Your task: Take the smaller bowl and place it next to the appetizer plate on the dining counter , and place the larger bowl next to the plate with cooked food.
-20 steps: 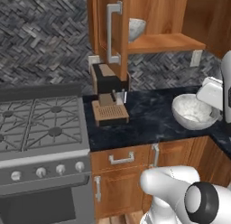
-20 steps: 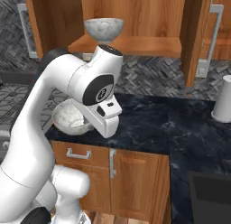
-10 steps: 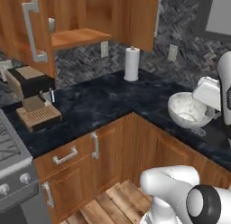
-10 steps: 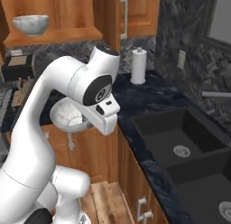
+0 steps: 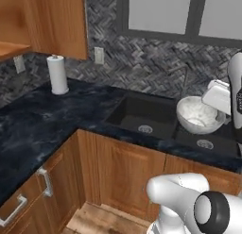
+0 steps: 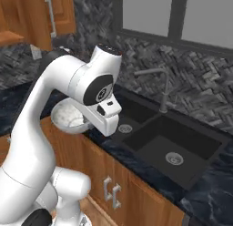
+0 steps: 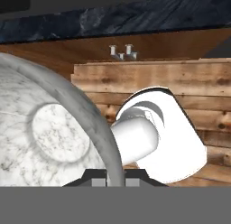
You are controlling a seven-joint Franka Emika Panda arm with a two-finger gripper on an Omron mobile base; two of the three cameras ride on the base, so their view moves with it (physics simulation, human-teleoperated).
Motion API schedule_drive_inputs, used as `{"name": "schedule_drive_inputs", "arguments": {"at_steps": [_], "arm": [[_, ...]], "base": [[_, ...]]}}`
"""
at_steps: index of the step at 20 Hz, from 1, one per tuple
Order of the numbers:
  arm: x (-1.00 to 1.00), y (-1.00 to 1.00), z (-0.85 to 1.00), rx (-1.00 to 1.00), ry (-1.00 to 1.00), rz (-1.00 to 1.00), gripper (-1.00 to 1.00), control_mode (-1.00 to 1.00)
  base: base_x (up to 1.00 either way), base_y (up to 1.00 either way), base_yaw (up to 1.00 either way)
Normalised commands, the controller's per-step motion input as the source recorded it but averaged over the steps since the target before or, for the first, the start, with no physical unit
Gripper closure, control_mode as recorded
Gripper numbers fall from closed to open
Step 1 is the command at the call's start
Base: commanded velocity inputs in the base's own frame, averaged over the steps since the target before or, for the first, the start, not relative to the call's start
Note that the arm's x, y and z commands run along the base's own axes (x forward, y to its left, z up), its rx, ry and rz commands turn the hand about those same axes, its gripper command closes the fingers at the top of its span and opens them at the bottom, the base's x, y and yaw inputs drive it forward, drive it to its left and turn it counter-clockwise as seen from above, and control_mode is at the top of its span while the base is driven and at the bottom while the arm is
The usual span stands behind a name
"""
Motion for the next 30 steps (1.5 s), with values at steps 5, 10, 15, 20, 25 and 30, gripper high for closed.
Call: {"name": "schedule_drive_inputs", "arguments": {"at_steps": [5,10,15,20,25,30], "arm": [[0.00,0.00,0.00,0.00,0.00,0.00,1.00,1.00],[0.00,0.00,0.00,0.00,0.00,0.00,1.00,1.00],[0.00,0.00,0.00,0.00,0.00,0.00,1.00,1.00],[0.00,0.00,0.00,0.00,0.00,0.00,1.00,1.00],[0.00,0.00,0.00,0.00,0.00,0.00,1.00,1.00],[0.00,0.00,0.00,0.00,0.00,0.00,1.00,1.00]], "base": [[0.00,0.39,-0.84],[-0.04,0.09,-0.84],[-0.09,0.00,-0.87],[-0.02,0.00,-0.91],[0.08,-0.08,-0.84],[-0.01,0.07,-0.86]]}}
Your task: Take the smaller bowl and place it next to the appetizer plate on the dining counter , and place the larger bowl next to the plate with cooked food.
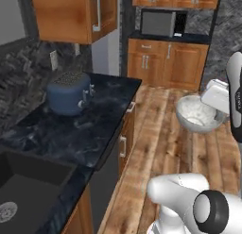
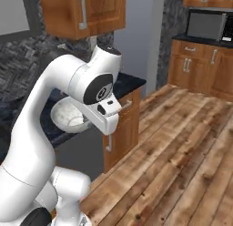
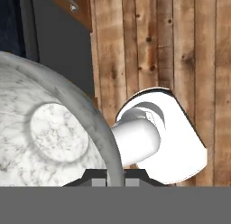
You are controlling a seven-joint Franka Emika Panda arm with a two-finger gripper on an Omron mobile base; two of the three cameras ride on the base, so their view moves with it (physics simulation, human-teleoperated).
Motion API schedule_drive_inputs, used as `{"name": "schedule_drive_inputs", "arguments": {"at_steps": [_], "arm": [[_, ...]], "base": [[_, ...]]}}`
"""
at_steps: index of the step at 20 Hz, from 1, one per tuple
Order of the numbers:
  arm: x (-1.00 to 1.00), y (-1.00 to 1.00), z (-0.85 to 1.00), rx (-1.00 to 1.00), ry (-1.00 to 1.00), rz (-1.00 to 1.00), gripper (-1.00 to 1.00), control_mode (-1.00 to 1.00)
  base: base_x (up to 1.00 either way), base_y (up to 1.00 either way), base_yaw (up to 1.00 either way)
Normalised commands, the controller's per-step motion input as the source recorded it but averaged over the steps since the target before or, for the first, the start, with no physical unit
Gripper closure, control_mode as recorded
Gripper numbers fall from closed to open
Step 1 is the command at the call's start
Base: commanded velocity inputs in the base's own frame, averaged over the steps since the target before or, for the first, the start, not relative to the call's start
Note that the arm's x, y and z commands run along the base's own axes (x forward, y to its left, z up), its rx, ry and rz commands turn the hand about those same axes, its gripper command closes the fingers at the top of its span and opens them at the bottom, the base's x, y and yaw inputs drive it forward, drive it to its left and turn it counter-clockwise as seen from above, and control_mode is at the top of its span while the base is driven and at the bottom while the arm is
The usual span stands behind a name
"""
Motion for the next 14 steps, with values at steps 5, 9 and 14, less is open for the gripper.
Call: {"name": "schedule_drive_inputs", "arguments": {"at_steps": [5,9,14], "arm": [[0.00,0.00,0.00,0.00,0.00,0.00,1.00,1.00],[0.00,0.00,0.00,0.00,0.00,0.00,1.00,1.00],[0.00,0.00,0.00,0.00,0.00,0.00,1.00,1.00]], "base": [[0.01,0.00,-0.80],[0.18,0.00,-0.77],[0.13,0.00,-0.69]]}}
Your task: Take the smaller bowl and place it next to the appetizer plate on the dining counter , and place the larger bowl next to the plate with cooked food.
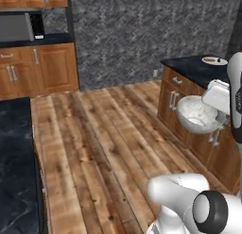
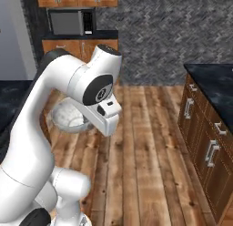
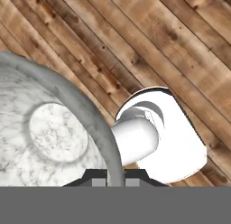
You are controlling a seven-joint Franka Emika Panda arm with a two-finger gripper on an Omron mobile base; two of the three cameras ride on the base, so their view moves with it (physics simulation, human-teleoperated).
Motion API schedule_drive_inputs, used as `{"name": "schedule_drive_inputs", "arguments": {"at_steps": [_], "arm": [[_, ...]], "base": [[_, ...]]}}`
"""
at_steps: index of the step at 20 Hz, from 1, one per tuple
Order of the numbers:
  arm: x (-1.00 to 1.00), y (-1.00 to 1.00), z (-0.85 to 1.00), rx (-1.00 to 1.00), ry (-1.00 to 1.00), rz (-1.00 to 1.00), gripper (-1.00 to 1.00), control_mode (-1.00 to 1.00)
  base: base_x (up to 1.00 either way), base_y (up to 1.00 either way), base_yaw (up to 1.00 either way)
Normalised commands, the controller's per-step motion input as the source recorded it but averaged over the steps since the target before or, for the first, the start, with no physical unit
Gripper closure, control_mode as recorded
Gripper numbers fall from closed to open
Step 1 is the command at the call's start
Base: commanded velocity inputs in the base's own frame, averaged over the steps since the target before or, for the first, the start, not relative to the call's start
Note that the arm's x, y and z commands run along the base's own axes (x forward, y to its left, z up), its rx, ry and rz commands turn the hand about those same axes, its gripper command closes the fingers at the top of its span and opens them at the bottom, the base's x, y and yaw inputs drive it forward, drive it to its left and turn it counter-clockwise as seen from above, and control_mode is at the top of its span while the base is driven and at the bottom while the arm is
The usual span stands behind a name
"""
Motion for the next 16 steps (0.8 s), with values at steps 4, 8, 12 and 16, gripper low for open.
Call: {"name": "schedule_drive_inputs", "arguments": {"at_steps": [4,8,12,16], "arm": [[0.00,0.00,0.00,0.00,0.00,0.00,1.00,1.00],[0.00,0.00,0.00,0.00,0.00,0.00,1.00,1.00],[0.00,0.00,0.00,0.00,0.00,0.00,1.00,1.00],[0.00,0.00,0.00,0.00,0.00,0.00,1.00,1.00]], "base": [[0.64,0.03,-0.36],[1.00,0.07,-0.24],[1.00,0.91,-0.46],[0.34,0.12,-0.59]]}}
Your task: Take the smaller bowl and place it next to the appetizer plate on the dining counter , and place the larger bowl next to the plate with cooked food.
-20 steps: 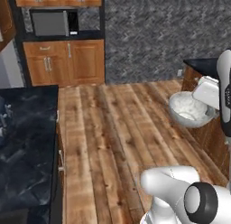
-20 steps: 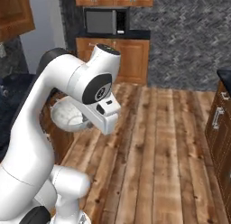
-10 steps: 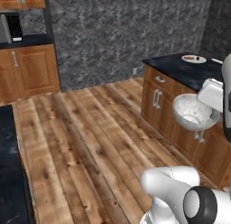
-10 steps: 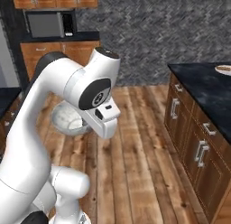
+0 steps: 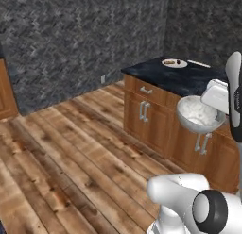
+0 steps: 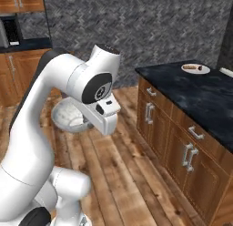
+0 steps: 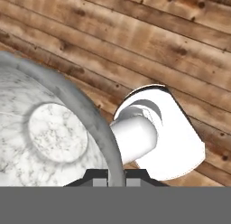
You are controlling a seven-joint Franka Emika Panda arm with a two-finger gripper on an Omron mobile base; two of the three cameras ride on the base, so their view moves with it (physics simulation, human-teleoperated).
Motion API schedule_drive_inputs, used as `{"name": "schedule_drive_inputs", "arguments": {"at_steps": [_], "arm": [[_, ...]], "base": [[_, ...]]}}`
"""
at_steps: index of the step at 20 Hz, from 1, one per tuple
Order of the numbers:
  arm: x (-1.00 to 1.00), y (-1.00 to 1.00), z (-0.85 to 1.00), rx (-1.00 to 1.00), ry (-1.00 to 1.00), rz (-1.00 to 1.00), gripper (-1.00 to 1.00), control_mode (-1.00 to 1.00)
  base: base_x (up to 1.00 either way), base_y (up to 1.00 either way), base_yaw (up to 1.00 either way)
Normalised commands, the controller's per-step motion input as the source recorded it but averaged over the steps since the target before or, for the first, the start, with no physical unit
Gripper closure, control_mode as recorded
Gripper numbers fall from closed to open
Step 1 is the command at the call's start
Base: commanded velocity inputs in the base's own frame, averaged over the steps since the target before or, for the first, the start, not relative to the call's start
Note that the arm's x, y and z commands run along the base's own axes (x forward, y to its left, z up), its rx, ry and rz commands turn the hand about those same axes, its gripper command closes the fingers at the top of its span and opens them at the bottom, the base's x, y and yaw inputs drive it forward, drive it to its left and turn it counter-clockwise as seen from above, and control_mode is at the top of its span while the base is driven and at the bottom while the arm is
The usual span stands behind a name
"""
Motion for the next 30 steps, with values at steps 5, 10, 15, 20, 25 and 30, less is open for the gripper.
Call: {"name": "schedule_drive_inputs", "arguments": {"at_steps": [5,10,15,20,25,30], "arm": [[0.00,0.00,0.00,0.00,0.00,0.00,1.00,1.00],[0.00,0.00,0.00,0.00,0.00,0.00,1.00,1.00],[0.00,0.00,0.00,0.00,0.00,0.00,1.00,1.00],[0.00,0.00,0.00,0.00,0.00,0.00,1.00,1.00],[0.00,0.00,0.00,0.00,0.00,0.00,1.00,1.00],[0.00,0.00,0.00,0.00,0.00,0.00,1.00,1.00]], "base": [[-0.09,-0.97,-0.21],[0.02,-1.00,0.03],[-0.05,-1.00,0.06],[-0.04,-1.00,0.02],[0.40,-1.00,0.19],[0.25,-1.00,0.26]]}}
